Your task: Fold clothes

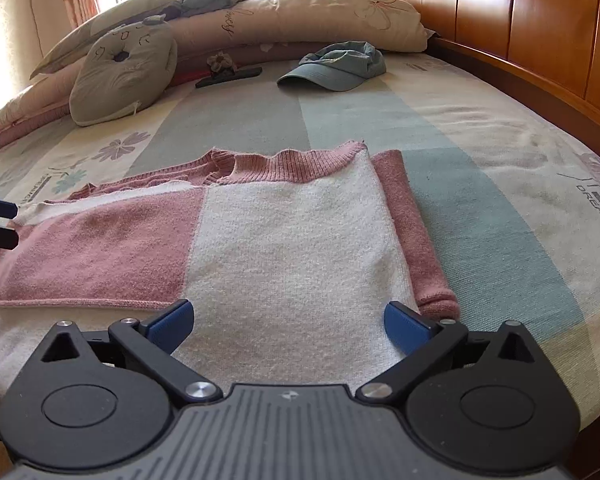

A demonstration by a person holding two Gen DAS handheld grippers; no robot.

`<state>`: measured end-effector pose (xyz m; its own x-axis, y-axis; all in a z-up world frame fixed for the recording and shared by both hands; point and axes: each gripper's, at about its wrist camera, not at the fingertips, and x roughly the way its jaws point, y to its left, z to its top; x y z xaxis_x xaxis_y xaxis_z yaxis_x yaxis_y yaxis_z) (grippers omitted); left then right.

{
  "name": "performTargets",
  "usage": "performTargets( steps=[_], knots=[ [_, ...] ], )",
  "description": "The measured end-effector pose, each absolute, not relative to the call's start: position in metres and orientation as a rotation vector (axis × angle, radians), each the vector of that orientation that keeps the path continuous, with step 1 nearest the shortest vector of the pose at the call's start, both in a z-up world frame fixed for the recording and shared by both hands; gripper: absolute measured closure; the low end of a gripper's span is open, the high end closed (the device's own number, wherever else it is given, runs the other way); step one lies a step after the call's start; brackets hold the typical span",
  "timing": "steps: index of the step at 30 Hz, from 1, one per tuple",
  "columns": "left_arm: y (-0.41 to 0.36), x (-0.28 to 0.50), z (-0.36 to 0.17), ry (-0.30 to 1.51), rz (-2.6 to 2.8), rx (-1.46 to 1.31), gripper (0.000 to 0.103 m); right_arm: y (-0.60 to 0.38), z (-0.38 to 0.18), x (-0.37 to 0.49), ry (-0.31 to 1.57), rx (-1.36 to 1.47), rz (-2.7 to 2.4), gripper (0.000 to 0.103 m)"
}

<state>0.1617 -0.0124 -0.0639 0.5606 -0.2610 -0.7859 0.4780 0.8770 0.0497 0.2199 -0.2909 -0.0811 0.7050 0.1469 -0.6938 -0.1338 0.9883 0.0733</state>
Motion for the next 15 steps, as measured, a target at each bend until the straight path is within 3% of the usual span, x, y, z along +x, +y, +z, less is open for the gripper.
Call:
performTargets(
  steps=[2,10,15],
  knots=[
    [-0.016,0.166,-0.076,0.871,-0.421,0.317,0.012,-0.281,-0.083,0.217,0.785,-0.045,0.137,0.000],
    [-0.010,0.142,-0.042,0.833,-0.588,0.148,0.015,-0.271,-0.059,0.216,0.755,0.033,0.197,0.000],
    [-0.021,0.140,-0.068,0.924,-0.704,0.048,0.015,-0.269,-0.066,0.234,0.783,0.110,0.219,0.000]
  ],
)
